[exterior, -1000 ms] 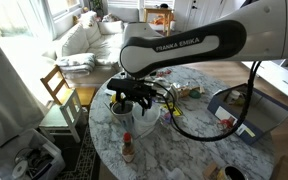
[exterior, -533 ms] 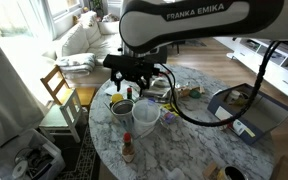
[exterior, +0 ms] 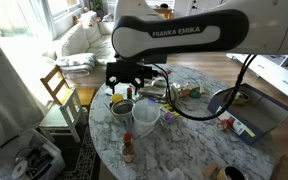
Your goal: Remove the cups from the box and put them in the clear container then remove the bottle with the yellow lid from the container and put it on the table.
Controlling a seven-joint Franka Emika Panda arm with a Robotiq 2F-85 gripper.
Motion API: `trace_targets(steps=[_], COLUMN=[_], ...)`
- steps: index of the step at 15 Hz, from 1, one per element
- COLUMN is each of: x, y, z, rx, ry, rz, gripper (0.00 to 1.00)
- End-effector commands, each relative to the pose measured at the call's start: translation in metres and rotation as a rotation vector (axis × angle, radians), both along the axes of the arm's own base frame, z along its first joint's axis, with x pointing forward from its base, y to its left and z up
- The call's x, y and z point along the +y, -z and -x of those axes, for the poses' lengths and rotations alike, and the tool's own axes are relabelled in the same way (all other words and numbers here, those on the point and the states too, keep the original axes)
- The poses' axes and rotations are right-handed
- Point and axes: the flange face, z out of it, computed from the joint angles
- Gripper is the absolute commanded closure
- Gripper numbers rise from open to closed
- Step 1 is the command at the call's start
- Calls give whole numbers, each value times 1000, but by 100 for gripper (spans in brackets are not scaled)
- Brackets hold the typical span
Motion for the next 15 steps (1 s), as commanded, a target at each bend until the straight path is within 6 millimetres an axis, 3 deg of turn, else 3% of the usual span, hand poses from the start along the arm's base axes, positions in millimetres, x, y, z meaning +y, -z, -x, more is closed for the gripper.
trace_targets(steps=[1, 7, 15], x=[13, 18, 24], y=[10, 34, 50], z=[-17, -27, -37], rx=[-40, -70, -142], ry=[-168, -294, -377], rz=[29, 48, 90], gripper=[0, 0, 0])
